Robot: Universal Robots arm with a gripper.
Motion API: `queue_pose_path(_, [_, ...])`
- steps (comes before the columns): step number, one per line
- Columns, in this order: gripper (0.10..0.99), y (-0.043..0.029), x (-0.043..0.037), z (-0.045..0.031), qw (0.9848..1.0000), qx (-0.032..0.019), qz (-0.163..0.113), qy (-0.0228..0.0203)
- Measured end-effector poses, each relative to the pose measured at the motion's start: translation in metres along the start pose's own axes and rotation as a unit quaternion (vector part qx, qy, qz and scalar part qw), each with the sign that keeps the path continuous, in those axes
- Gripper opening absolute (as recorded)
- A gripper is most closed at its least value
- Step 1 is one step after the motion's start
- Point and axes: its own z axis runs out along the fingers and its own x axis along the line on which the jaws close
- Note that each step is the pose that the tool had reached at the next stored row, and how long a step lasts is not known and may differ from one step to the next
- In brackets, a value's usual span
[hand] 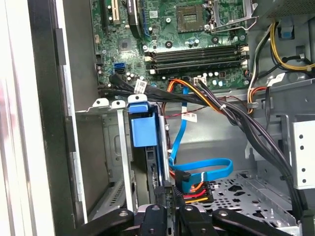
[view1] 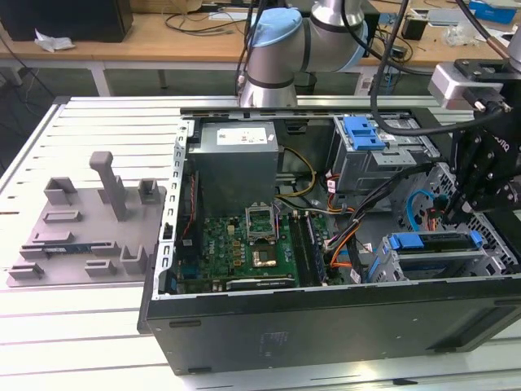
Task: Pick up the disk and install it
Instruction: 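Insert the first disk wire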
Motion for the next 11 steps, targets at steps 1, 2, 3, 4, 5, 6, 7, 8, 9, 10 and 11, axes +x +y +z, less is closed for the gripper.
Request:
queue_pose_path(1, [0.165, 0.0, 0.002, 0.0001, 1.0, -0.0001, 0.0, -0.0011])
queue_pose_path(2, [0.165, -0.0002, 0.004, 0.0002, 1.0, -0.0002, 0.0, -0.0022])
queue_pose_path(3, [0.165, -0.0003, 0.0054, 0.0003, 1.0, -0.0003, 0.0, -0.003])
queue_pose_path(4, [0.165, -0.0003, 0.0055, 0.0002, 1.0, -0.0003, 0.0, -0.0031])
queue_pose_path(5, [0.165, -0.0003, 0.0055, 0.0003, 1.0, -0.0003, 0.0, -0.0032])
queue_pose_path(6, [0.165, -0.0003, 0.0055, 0.0003, 1.0, -0.0003, 0.0, -0.0033])
queue_pose_path(7, [0.165, -0.0002, 0.0055, 0.0002, 1.0, -0.0003, 0.0, -0.0034])
queue_pose_path(8, [0.165, -0.0003, 0.0055, 0.0002, 1.0, -0.0003, 0.0, -0.0035])
queue_pose_path(9, [0.165, -0.0003, 0.0055, 0.0002, 1.0, -0.0003, 0.0, -0.0036])
queue_pose_path(10, [0.165, -0.0003, 0.0055, 0.0002, 1.0, -0.0004, 0.0, -0.0037])
queue_pose_path(11, [0.165, -0.0003, 0.0056, 0.0002, 1.0, -0.0003, 0.0, -0.0037])
